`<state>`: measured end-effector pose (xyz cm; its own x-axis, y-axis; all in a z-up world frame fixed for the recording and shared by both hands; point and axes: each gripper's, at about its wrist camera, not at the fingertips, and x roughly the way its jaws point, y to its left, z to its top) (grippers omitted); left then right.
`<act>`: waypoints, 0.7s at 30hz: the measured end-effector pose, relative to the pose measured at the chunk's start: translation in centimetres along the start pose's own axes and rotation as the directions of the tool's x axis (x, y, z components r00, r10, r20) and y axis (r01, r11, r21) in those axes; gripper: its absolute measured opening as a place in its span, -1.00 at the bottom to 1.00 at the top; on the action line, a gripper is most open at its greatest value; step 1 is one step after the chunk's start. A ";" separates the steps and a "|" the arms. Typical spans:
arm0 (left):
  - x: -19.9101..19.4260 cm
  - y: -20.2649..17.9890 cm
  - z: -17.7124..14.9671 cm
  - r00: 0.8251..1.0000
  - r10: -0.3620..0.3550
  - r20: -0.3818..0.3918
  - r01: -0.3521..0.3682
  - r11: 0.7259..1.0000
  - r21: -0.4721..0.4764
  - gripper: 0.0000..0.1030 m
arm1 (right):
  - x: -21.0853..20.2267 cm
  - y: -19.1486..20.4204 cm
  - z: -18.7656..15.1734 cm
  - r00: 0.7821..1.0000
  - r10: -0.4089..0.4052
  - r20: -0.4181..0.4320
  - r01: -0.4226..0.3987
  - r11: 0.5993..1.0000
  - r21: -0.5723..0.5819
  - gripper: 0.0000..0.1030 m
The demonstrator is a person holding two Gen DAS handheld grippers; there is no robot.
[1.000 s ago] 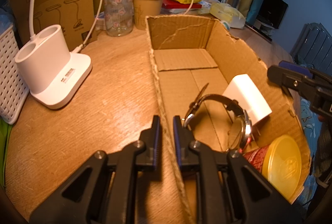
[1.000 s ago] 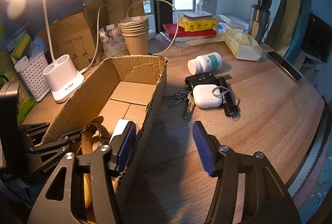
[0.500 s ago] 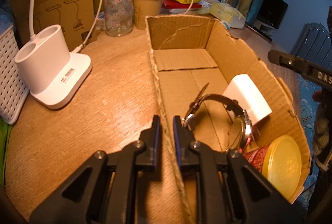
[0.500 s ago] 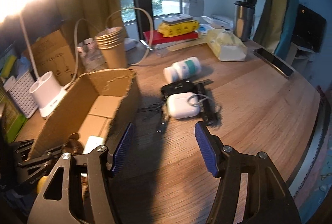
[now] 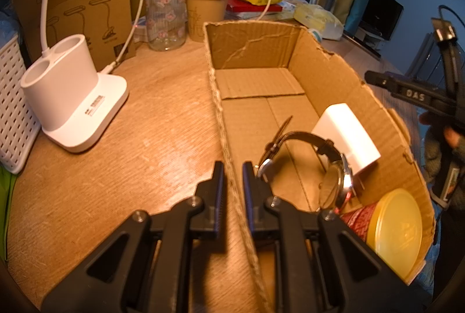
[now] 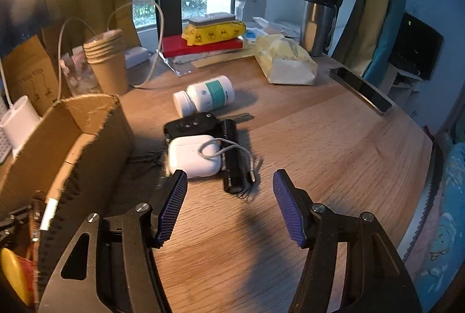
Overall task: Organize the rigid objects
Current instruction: 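Close the right gripper around the black flashlight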
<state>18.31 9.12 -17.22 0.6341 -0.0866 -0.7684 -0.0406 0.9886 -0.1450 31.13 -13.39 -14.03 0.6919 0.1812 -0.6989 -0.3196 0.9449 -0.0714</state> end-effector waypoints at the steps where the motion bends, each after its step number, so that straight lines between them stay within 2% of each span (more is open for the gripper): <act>1: 0.0 0.0 0.0 1.000 0.000 0.000 0.000 1.000 0.000 -0.73 | 0.3 -0.1 -0.1 1.000 -0.005 -0.001 0.005 1.000 -0.003 0.26; 8: 0.0 0.0 0.0 1.000 -0.001 0.000 0.001 1.000 0.000 -0.73 | 2.2 -0.9 0.0 1.000 -0.023 -0.016 0.023 1.000 -0.016 0.21; 11: 0.0 -0.1 0.0 1.000 0.001 0.001 -0.001 1.000 0.000 -0.73 | 2.7 -1.1 0.2 0.999 -0.030 -0.021 0.030 0.999 -0.026 0.09; 21: 0.1 -0.2 0.0 1.000 -0.002 0.001 0.002 1.000 0.000 -0.73 | 4.6 -1.7 1.1 0.998 -0.018 -0.057 0.016 0.999 -0.028 0.08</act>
<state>18.33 8.94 -17.27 0.6347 -0.0881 -0.7677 -0.0396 0.9885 -0.1462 35.56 -13.83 -16.34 0.6597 0.1487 -0.7366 -0.3264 0.9397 -0.1026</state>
